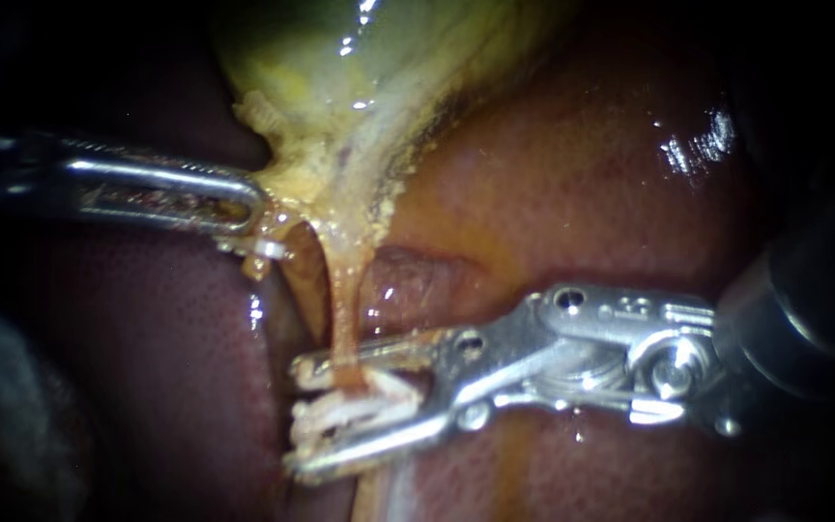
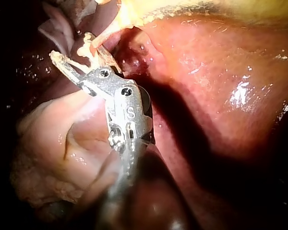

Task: Clipping second clip right tube

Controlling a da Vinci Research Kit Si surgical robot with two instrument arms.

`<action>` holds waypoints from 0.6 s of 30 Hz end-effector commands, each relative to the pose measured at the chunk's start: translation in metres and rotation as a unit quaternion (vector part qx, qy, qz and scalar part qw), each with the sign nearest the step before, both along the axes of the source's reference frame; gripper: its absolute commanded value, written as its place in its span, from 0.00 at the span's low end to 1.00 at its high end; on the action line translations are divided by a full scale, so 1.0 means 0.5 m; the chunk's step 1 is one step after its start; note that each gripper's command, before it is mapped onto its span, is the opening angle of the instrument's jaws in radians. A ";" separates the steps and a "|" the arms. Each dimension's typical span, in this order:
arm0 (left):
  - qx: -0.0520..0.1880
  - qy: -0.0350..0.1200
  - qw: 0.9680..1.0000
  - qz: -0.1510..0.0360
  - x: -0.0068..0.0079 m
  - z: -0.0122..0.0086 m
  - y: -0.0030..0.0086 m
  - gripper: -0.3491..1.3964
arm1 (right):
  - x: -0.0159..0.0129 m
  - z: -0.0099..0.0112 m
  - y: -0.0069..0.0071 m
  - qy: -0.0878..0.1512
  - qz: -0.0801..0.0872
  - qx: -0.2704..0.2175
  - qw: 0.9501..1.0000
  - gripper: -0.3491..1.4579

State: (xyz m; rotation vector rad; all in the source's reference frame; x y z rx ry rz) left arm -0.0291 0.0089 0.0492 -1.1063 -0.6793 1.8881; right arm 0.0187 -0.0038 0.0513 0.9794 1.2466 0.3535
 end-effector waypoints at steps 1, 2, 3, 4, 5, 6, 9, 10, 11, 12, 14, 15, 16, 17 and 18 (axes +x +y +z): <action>0.000 0.000 1.000 0.000 0.0000 0.0000 0.0000 0.00 | 0.0000 0.0001 -0.0001 0.000 -0.001 0.000 1.000 0.41; 0.000 0.000 1.000 0.000 0.0000 0.0000 0.0000 0.00 | -0.0001 0.0001 -0.0001 0.000 -0.001 0.000 1.000 0.41; 0.000 0.000 1.000 0.000 0.0000 0.0001 0.0000 0.00 | -0.0001 0.0002 -0.0001 0.000 -0.001 0.000 1.000 0.40; 0.000 0.000 1.000 0.000 0.0000 0.0001 0.0000 0.00 | -0.0002 0.0004 -0.0001 0.000 -0.001 0.000 1.000 0.40; 0.000 0.000 1.000 0.000 0.0000 0.0001 -0.0001 0.00 | -0.0002 0.0005 -0.0002 0.000 -0.001 -0.001 1.000 0.39; 0.000 0.000 1.000 0.000 -0.0001 0.0001 -0.0001 0.00 | -0.0002 0.0005 -0.0002 0.000 -0.001 -0.001 1.000 0.39; -0.001 0.000 1.000 0.000 -0.0001 0.0002 -0.0001 0.00 | -0.0004 0.0006 -0.0002 -0.001 -0.001 0.002 1.000 0.34; -0.001 0.000 1.000 0.000 -0.0001 0.0003 -0.0001 0.00 | -0.0004 0.0006 -0.0002 -0.001 -0.001 0.005 1.000 0.32; -0.001 0.000 1.000 0.000 -0.0001 0.0003 -0.0001 0.00 | -0.0005 0.0006 -0.0002 -0.003 -0.001 0.008 1.000 0.31; -0.001 0.000 1.000 0.000 -0.0001 0.0003 -0.0001 0.00 | -0.0006 0.0006 -0.0002 -0.003 -0.001 0.008 1.000 0.28; -0.001 0.000 1.000 0.000 -0.0001 0.0003 -0.0001 0.00 | -0.0007 0.0006 -0.0001 -0.006 0.000 0.010 1.000 0.24; -0.001 0.000 1.000 0.000 -0.0001 0.0003 -0.0001 0.00 | -0.0008 0.0006 -0.0001 -0.006 0.000 0.010 1.000 0.23; -0.001 0.000 1.000 0.000 -0.0001 0.0003 -0.0001 0.00 | -0.0008 0.0006 -0.0001 -0.007 -0.001 0.012 1.000 0.22; -0.001 0.000 1.000 0.000 -0.0002 0.0003 -0.0001 0.00 | -0.0008 0.0006 -0.0001 -0.007 -0.001 0.012 1.000 0.21; -0.001 0.000 1.000 0.000 -0.0002 0.0003 -0.0001 0.00 | -0.0009 0.0006 -0.0001 -0.009 0.001 0.015 1.000 0.20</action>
